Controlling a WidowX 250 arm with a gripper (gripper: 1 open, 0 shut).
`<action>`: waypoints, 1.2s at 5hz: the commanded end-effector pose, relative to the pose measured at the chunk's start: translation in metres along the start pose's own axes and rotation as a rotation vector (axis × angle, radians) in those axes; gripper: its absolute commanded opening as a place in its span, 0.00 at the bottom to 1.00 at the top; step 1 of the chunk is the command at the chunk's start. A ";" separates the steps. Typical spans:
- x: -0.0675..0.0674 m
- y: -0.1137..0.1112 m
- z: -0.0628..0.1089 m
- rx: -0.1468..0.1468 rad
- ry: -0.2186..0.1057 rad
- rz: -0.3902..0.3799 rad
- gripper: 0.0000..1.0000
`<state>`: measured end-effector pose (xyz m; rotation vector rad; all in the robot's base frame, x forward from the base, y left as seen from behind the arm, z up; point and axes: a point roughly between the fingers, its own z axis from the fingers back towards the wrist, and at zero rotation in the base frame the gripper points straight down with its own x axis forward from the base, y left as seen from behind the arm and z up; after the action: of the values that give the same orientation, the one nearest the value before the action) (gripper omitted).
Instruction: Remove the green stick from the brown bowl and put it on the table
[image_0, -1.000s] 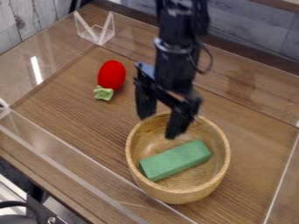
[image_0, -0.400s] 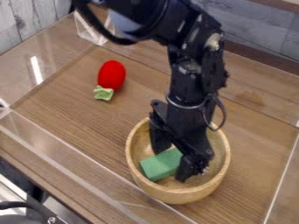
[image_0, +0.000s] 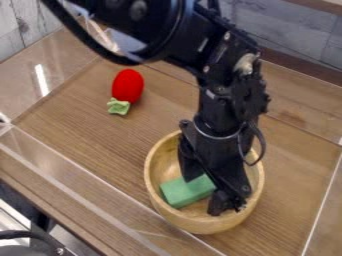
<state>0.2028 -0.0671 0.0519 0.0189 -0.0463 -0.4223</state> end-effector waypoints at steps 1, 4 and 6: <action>0.005 0.009 0.010 0.012 -0.052 0.036 1.00; 0.003 0.016 0.007 -0.003 -0.066 0.188 1.00; 0.014 -0.002 0.014 -0.007 -0.059 0.224 1.00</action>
<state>0.2050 -0.0717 0.0574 -0.0020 -0.0646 -0.1940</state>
